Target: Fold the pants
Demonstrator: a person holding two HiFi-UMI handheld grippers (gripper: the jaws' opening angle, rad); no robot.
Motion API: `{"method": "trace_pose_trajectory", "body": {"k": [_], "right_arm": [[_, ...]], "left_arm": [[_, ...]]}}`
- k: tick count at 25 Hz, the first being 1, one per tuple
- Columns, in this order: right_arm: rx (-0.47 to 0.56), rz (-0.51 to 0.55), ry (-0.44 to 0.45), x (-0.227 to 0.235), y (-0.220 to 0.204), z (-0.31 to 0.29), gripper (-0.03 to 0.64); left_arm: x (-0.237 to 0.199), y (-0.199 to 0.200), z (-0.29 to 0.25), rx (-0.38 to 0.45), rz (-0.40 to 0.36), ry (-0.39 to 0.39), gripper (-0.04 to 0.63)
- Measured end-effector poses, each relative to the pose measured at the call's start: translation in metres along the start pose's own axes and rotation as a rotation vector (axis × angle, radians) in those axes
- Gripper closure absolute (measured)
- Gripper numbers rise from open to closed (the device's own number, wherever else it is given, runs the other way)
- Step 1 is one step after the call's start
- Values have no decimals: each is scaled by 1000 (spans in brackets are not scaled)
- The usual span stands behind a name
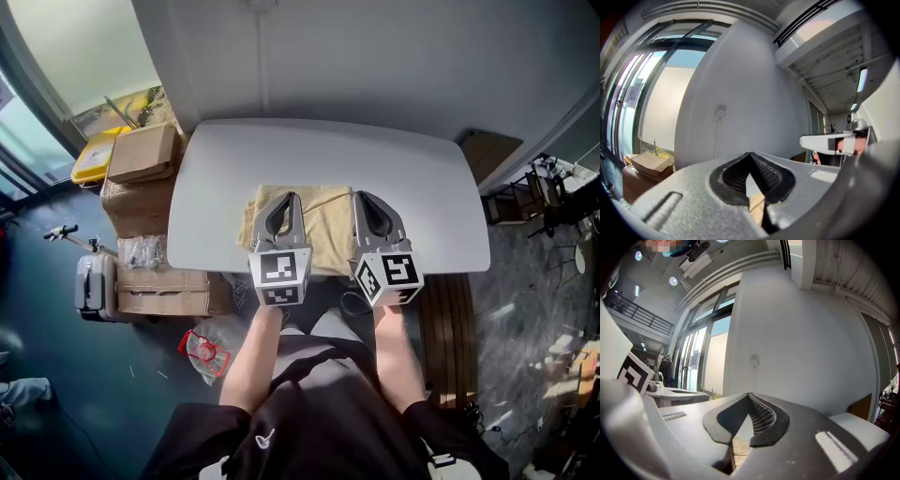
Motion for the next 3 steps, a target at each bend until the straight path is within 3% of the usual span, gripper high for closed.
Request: {"method": "trace_pose_trajectory", "body": {"k": [3], "right_arm": [[-5, -4, -9, 2, -1, -4, 612]], "left_arm": [[1, 2, -4, 5, -4, -14, 592]]}}
Point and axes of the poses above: the fingertips, and each gripper's own axes: z backward along the fingers, x to its right, y out of its top, the point moved 5 cm from there along z, backward along the fingers, and after that the axes turned 9 degrees about -z, right-handed, at the moved point
